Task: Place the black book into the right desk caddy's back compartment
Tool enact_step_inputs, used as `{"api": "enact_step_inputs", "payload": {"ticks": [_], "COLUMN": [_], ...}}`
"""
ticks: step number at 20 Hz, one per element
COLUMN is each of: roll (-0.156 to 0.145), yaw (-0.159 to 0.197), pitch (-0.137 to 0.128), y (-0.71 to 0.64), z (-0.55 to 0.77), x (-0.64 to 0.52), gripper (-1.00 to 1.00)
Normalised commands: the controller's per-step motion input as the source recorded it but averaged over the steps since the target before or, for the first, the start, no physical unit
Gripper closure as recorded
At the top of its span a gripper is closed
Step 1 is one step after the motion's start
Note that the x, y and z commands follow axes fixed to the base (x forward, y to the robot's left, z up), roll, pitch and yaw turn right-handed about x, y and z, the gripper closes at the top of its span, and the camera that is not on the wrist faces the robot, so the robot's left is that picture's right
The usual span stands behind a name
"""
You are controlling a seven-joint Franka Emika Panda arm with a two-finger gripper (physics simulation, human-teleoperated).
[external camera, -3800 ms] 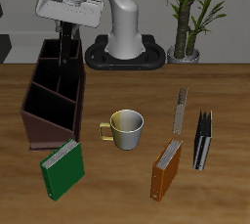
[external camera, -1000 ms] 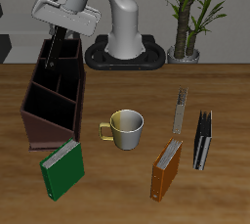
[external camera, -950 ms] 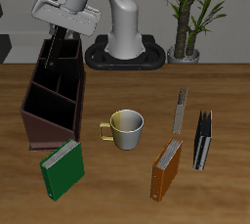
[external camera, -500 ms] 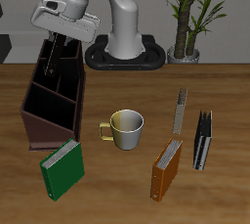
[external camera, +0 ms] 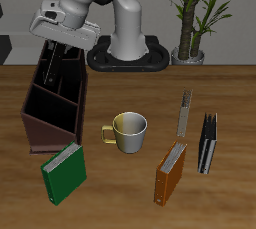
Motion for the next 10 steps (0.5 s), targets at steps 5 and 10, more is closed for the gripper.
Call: {"api": "enact_step_inputs", "payload": {"ticks": [5,10], "roll": [-0.009,-0.027], "yaw": [-0.012,-0.019], "pitch": [0.054,0.095], "y": [-0.05,-0.13], "z": [-0.29,-0.39], "x": [-0.03,0.04], "gripper": [1.0,1.0]}}
